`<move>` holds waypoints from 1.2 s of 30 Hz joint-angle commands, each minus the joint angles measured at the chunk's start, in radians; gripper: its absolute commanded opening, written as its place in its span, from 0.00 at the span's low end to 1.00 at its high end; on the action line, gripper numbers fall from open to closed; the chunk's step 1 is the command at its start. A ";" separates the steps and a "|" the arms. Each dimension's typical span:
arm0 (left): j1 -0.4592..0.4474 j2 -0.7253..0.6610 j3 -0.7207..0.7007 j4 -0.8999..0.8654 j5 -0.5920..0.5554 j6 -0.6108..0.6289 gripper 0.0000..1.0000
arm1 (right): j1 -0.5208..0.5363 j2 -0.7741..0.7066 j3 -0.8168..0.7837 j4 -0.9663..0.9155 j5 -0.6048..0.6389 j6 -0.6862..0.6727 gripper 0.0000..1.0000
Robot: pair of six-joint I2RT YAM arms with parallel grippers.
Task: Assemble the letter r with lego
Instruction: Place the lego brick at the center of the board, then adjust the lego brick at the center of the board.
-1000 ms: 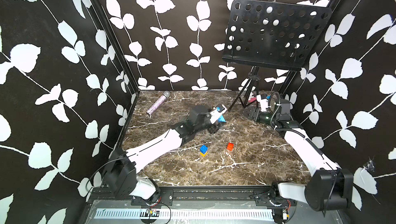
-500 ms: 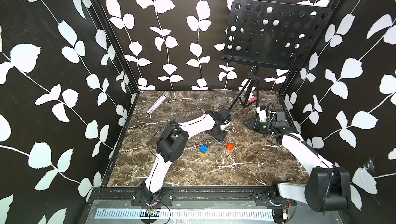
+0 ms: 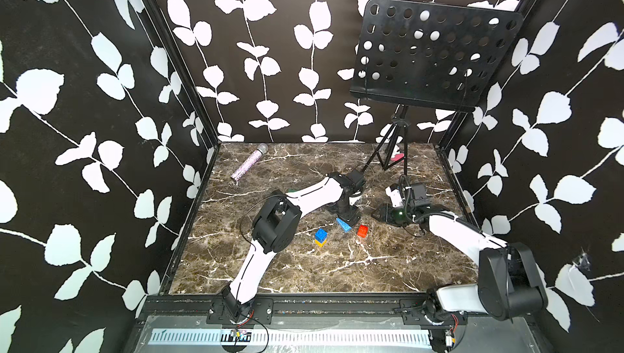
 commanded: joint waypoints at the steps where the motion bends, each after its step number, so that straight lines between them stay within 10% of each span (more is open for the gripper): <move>1: -0.001 -0.079 -0.032 0.052 -0.006 -0.021 0.99 | 0.006 -0.027 0.025 -0.040 0.040 -0.042 0.48; 12: 0.177 -0.588 -0.503 0.562 0.047 -0.207 0.99 | 0.129 -0.023 -0.039 -0.117 0.154 -0.034 0.26; 36: 0.223 -0.907 -0.692 0.471 -0.247 -0.154 0.99 | 0.302 0.284 0.146 0.160 0.072 0.127 0.17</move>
